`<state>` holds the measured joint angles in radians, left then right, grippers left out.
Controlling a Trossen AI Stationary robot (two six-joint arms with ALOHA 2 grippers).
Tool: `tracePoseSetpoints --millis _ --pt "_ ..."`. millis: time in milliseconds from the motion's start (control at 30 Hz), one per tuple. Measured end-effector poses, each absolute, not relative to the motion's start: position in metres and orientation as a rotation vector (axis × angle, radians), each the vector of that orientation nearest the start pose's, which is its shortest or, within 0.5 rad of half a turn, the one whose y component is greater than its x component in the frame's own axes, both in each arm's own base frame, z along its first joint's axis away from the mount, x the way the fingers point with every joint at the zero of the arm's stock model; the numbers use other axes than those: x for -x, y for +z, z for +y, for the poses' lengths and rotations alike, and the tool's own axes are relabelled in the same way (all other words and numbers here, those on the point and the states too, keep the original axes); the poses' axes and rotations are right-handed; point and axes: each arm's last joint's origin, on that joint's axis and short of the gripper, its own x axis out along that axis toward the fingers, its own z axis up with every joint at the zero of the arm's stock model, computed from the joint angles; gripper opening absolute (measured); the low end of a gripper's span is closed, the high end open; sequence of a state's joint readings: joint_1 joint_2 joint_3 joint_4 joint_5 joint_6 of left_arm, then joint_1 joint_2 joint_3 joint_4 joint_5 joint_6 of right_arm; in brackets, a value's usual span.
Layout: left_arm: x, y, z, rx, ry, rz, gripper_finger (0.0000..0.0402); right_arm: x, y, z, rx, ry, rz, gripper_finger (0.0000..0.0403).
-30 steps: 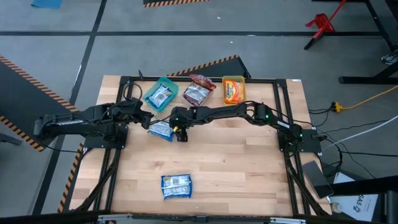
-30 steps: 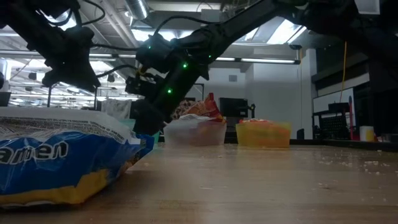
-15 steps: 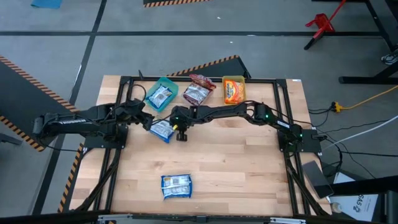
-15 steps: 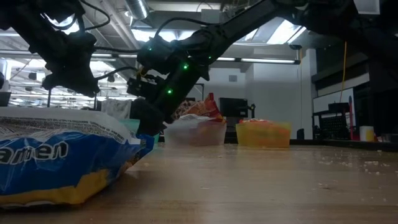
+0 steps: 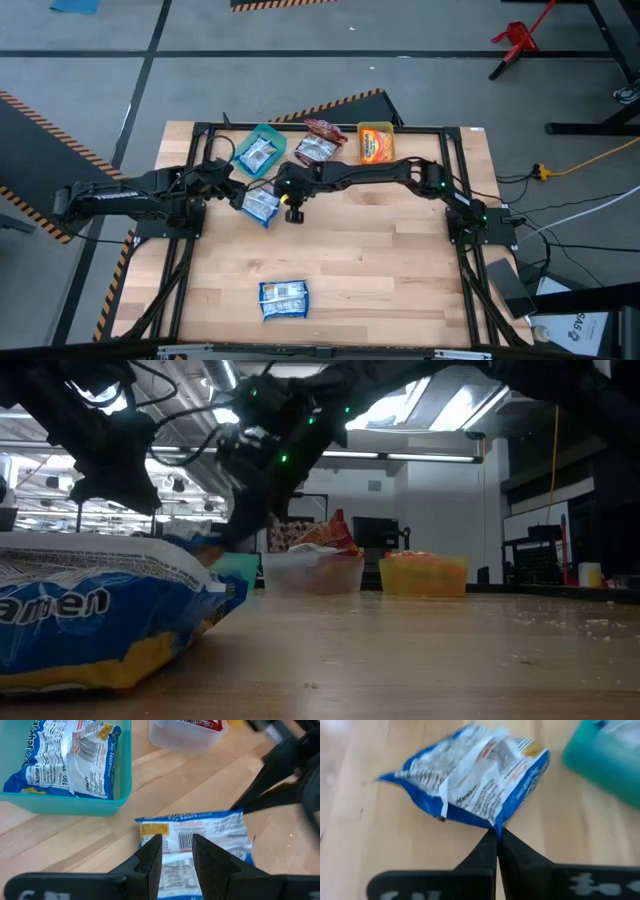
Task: Sort Maruchan noodles
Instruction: Put the top blue noodle pack into the blue bin
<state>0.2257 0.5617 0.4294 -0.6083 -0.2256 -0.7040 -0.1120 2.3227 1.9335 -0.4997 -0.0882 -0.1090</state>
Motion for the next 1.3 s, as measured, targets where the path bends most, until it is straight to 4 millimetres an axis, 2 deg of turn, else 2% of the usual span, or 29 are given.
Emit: tracePoseSetpoints --millis 433,600,800,967,1133,1300 --pt "-0.118 0.212 0.034 0.657 0.644 0.5 0.0101 -0.488 0.248 -0.058 0.124 -0.032 0.8 0.0" --pt "-0.119 0.212 0.034 0.652 0.639 0.492 0.0101 -0.484 0.261 -0.068 0.136 -0.074 0.769 0.0" --pt "-0.119 0.212 0.032 0.677 0.597 0.506 0.0101 -0.485 0.253 -0.076 0.087 -0.013 0.784 0.0017" --pt "-0.123 0.208 0.03 0.681 0.569 0.548 0.0101 -0.489 0.224 -0.07 0.047 0.067 0.872 0.0097" --pt "-0.129 0.182 0.02 0.688 0.55 0.678 0.01 -0.494 0.208 -0.07 0.003 0.065 0.9 0.0191" --pt "-0.132 0.156 0.01 0.693 0.571 0.731 0.0089 -0.494 0.204 -0.071 -0.011 0.066 0.911 0.0235"
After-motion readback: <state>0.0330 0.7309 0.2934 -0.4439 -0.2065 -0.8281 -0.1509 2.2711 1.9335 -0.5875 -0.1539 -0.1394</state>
